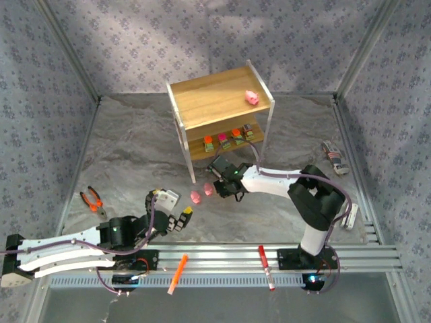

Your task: Place and organize the plastic toys onto the shelf

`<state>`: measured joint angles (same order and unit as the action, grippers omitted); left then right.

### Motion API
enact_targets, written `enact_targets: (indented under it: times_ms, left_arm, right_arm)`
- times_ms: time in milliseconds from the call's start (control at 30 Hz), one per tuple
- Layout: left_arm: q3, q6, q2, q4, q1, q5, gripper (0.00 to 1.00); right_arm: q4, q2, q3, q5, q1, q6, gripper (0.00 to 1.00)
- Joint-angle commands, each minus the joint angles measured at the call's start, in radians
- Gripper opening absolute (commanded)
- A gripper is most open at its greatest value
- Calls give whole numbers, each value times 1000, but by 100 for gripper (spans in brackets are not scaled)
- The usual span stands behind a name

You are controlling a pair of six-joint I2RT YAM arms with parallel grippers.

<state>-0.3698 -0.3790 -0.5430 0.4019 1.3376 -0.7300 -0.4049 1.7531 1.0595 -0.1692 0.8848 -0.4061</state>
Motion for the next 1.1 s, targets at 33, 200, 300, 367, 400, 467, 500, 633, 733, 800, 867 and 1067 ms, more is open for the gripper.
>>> enact_targets:
  times_ms: [33, 200, 300, 367, 400, 467, 500, 633, 733, 800, 867, 1067]
  left_arm:
    - [-19, 8, 9, -2, 8, -10, 100]
    - [-18, 11, 8, -5, 8, -6, 100]
    - [-17, 12, 8, -7, 8, -5, 100]
    - [-17, 12, 8, -6, 8, -3, 100]
    - [-17, 14, 8, -7, 8, -3, 100]
    - [-17, 15, 8, -8, 8, 0, 100]
    - [-17, 15, 8, -8, 9, 1, 100]
    - [-17, 20, 11, -11, 9, 10, 100]
    - [-16, 23, 12, -12, 9, 13, 100]
    - [-15, 23, 12, -14, 8, 15, 100]
    - [-15, 24, 14, -14, 8, 18, 100]
    - [-15, 25, 15, -14, 9, 19, 100]
  right_arm:
    - [-80, -80, 38, -45, 17, 2, 31]
    - [-140, -151, 52, -67, 34, -6, 31]
    - [-177, -197, 60, -84, 44, -10, 31]
    - [-192, -226, 69, -96, 50, -13, 31]
    - [-224, -240, 74, -103, 53, -12, 31]
    - [-250, -269, 83, -113, 58, -13, 31]
    - [-262, -284, 89, -119, 60, -14, 31]
    - [-309, -339, 109, -144, 66, -15, 31]
    - [-341, -382, 124, -158, 67, -18, 31]
    - [-365, -404, 141, -169, 67, -16, 31]
    - [-386, -426, 175, -178, 66, -12, 31]
    - [-455, -485, 249, -215, 63, 5, 31]
